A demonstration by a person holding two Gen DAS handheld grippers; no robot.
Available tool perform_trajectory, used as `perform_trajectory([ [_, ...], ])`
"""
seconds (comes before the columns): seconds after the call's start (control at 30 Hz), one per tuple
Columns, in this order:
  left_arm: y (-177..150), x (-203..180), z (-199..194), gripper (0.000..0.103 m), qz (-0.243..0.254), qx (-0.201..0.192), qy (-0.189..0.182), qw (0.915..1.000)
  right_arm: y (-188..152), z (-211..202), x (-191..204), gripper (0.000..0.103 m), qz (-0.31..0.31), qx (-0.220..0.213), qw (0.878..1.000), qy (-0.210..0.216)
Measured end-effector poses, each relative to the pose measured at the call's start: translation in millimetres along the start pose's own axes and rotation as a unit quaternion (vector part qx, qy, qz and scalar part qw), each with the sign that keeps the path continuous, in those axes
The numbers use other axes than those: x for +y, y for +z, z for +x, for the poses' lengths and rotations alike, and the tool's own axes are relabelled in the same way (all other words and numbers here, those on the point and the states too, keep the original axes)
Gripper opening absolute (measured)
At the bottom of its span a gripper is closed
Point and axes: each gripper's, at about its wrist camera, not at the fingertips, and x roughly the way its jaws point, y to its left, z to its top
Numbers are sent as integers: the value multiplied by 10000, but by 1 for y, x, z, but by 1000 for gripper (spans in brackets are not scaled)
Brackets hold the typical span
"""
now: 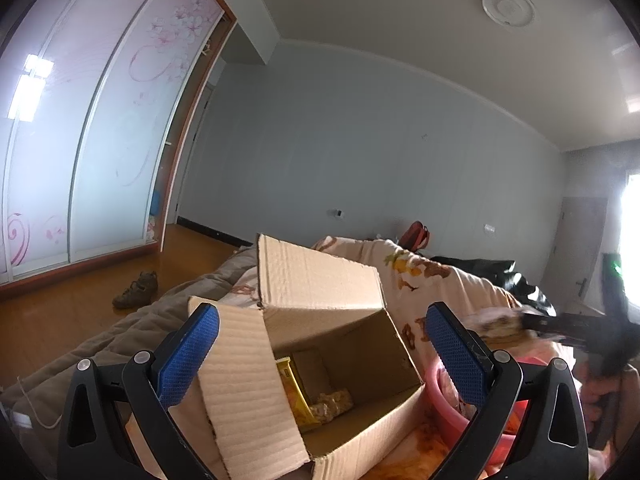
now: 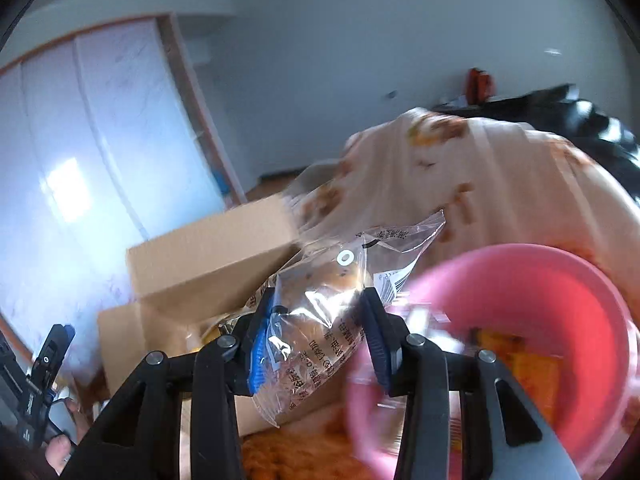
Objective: Organize snacks
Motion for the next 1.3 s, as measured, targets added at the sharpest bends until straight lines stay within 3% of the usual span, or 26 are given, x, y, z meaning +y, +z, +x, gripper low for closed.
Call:
perform_trajectory([
  [0.17, -7, -17, 7, 102, 226, 82, 96, 9997, -23, -15, -40, 38, 101, -172, 9965, -816],
  [0.37, -13, -35, 30, 102, 520, 588, 531, 9955, -48, -10, -70, 37, 556, -152, 9937, -961],
  [0.47, -19, -45, 50, 102, 462, 1173, 739, 9893, -54, -21, -73, 37, 616, -148, 9929, -1011],
  [0.53, -28, -56, 64, 102, 514, 1550, 660, 9844, -56, -19, -80, 38, 615, -153, 9925, -1048],
  [0.67, -42, -89, 92, 102, 1262, 2143, 868, 9647, -63, -12, -87, 39, 526, -1, 9931, -1044],
  [0.77, -50, -114, 119, 102, 1979, 2488, 1172, 9409, -71, -32, -98, 44, 611, -136, 9918, -1115],
  [0.87, -60, -129, 156, 102, 2601, 3099, 1375, 9041, -67, -47, -103, 74, 651, -530, 9890, -1217],
  [0.9, -65, -131, 164, 102, 2798, 3292, 1390, 8911, -67, -56, -102, 78, 617, -745, 9870, -1281],
  [0.97, -77, -136, 189, 101, 3273, 3906, 1451, 8481, -66, -65, -101, 78, 529, -985, 9851, -1310],
  [1.03, -86, -133, 208, 96, 3514, 4296, 1635, 8156, -66, -72, -100, 78, 467, -1164, 9832, -1326],
  [1.07, -90, -126, 219, 84, 3658, 4465, 1896, 7943, -67, -74, -100, 78, 477, -1225, 9825, -1320],
  [1.1, -91, -122, 227, 75, 3715, 4563, 2063, 7818, -67, -74, -102, 79, 505, -1228, 9826, -1299],
  [1.13, -92, -117, 235, 60, 3644, 4681, 2192, 7746, -67, -73, -105, 79, 540, -1208, 9830, -1275],
  [1.17, -90, -112, 240, 56, 3502, 4769, 2239, 7744, -68, -71, -107, 79, 578, -1183, 9834, -1249],
  [1.23, -88, -101, 252, 56, 3045, 5005, 2159, 7811, -70, -67, -112, 79, 638, -1135, 9839, -1225],
  [1.3, -92, -91, 261, 56, 2616, 5283, 2046, 7814, -73, -61, -113, 79, 656, -1082, 9842, -1238],
])
